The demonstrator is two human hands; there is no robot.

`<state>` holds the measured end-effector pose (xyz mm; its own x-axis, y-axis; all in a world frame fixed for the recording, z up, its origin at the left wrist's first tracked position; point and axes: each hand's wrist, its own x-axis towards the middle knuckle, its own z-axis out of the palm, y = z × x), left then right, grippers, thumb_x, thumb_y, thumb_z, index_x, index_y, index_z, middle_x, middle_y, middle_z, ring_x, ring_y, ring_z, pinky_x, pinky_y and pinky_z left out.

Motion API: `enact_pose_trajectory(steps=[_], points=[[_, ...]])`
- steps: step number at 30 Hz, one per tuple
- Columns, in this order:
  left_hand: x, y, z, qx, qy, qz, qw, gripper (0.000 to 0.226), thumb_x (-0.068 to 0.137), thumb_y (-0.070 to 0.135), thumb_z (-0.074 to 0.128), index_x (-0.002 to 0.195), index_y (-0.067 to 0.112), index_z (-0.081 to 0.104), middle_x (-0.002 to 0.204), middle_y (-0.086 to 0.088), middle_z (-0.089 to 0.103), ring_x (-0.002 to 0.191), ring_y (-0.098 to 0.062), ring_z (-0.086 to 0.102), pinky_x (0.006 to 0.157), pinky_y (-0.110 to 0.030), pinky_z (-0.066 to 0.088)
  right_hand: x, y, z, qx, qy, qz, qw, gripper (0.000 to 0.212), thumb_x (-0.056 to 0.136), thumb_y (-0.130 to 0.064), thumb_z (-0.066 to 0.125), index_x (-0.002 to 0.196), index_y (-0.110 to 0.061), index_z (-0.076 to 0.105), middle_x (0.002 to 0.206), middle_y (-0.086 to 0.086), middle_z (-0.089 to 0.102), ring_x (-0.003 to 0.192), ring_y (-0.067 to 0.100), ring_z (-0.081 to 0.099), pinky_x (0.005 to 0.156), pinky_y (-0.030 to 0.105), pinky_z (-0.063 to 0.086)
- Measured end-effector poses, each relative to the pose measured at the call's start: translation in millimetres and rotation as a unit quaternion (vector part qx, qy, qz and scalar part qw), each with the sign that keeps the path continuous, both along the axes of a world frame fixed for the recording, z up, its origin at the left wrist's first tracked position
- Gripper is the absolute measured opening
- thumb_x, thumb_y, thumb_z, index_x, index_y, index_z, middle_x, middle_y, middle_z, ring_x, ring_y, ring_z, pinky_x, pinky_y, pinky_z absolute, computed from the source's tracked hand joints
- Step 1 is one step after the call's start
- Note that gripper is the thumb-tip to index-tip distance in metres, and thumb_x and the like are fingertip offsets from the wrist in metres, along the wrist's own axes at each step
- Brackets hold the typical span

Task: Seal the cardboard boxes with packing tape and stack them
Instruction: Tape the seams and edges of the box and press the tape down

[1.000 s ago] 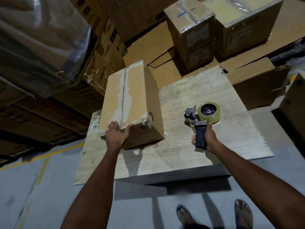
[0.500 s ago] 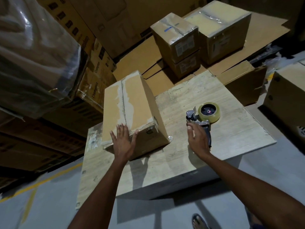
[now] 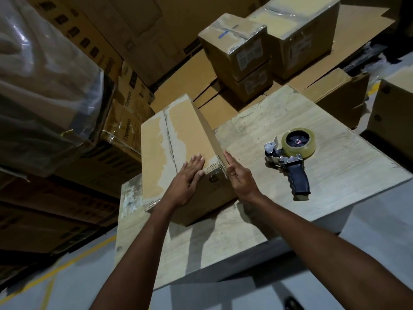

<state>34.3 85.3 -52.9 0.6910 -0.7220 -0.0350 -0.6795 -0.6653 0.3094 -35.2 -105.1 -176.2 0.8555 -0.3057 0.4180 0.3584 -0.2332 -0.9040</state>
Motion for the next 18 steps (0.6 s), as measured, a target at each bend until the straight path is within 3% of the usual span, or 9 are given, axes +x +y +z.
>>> enact_pose_trajectory(steps=[3, 5, 9, 11, 13, 14, 16, 18], points=[[-1.2, 1.3, -2.3, -0.012, 0.01, 0.0, 1.0, 0.051, 0.111, 0.034, 0.034, 0.16, 0.021, 0.029, 0.168, 0.006, 0.017, 0.155, 0.0, 0.005, 0.124, -0.019, 0.004, 5.5, 10.2, -4.3, -0.018, -0.046, -0.003, 0.999, 0.046, 0.111, -0.034, 0.04, 0.154, -0.016, 0.044, 0.161, 0.003, 0.041, 0.151, 0.018, 0.038, 0.118, 0.026, 0.037], [1.6, 4.5, 0.4, -0.005, 0.022, -0.009, 1.0, 0.05, 0.111, 0.032, 0.034, 0.16, 0.022, 0.028, 0.167, 0.008, 0.016, 0.154, 0.001, 0.004, 0.123, -0.016, 0.003, 7.9, 15.5, -8.2, -0.027, -0.055, -0.015, 0.998, 0.047, 0.109, -0.021, 0.046, 0.156, -0.011, 0.044, 0.161, 0.004, 0.042, 0.149, 0.02, 0.04, 0.117, 0.031, 0.042], [10.3, 11.8, 5.9, 0.014, 0.037, -0.034, 0.999, 0.05, 0.112, 0.031, 0.034, 0.161, 0.025, 0.027, 0.168, 0.013, 0.015, 0.154, 0.003, 0.005, 0.125, -0.02, 0.007, 9.9, 17.6, -11.3, -0.039, -0.073, -0.045, 0.996, 0.052, 0.106, -0.009, 0.05, 0.157, -0.013, 0.04, 0.161, 0.0, 0.041, 0.146, 0.022, 0.045, 0.113, 0.032, 0.047], [10.1, 12.8, 4.0, 0.013, 0.03, -0.038, 0.999, 0.05, 0.112, 0.032, 0.034, 0.161, 0.026, 0.027, 0.168, 0.013, 0.015, 0.154, 0.002, 0.006, 0.125, -0.021, 0.007, 10.7, 20.3, -12.3, -0.044, -0.086, -0.061, 0.993, 0.051, 0.108, -0.014, 0.049, 0.158, -0.017, 0.038, 0.161, -0.002, 0.04, 0.143, 0.023, 0.05, 0.109, 0.032, 0.05], [7.8, 13.0, 0.0, 0.007, 0.019, -0.039, 0.999, 0.051, 0.111, 0.035, 0.032, 0.161, 0.026, 0.026, 0.168, 0.012, 0.015, 0.155, 0.001, 0.006, 0.125, -0.02, 0.006, 11.4, 23.7, -15.3, -0.049, -0.098, -0.068, 0.992, 0.05, 0.11, -0.023, 0.046, 0.158, -0.02, 0.035, 0.161, -0.001, 0.04, 0.136, 0.023, 0.057, 0.104, 0.028, 0.053], [7.4, 13.3, -1.7, 0.005, 0.013, -0.04, 0.999, 0.051, 0.111, 0.036, 0.031, 0.161, 0.025, 0.026, 0.168, 0.011, 0.015, 0.155, 0.001, 0.006, 0.125, -0.021, 0.006, 12.1, 25.4, -17.5, -0.053, -0.1, -0.068, 0.991, 0.052, 0.109, -0.018, 0.048, 0.159, -0.02, 0.033, 0.162, 0.001, 0.039, 0.133, 0.022, 0.059, 0.101, 0.024, 0.054], [8.6, 14.8, -3.4, 0.007, 0.007, -0.044, 0.999, 0.052, 0.111, 0.038, 0.03, 0.161, 0.026, 0.025, 0.169, 0.011, 0.014, 0.155, -0.001, 0.006, 0.126, -0.022, 0.006, 13.2, 29.3, -21.5, -0.06, -0.094, -0.068, 0.991, 0.069, 0.1, 0.007, 0.055, 0.16, -0.017, 0.03, 0.164, 0.007, 0.037, 0.136, 0.019, 0.056, 0.099, 0.018, 0.053], [11.1, 16.0, -4.1, 0.014, 0.009, -0.049, 0.999, 0.052, 0.111, 0.038, 0.029, 0.162, 0.026, 0.023, 0.169, 0.011, 0.013, 0.156, -0.002, 0.005, 0.127, -0.024, 0.006, 13.2, 27.7, -22.3, -0.078, -0.083, -0.057, 0.992, 0.078, 0.092, 0.02, 0.053, 0.16, -0.009, 0.028, 0.166, 0.01, 0.033, 0.144, 0.021, 0.047, 0.103, 0.013, 0.048]])
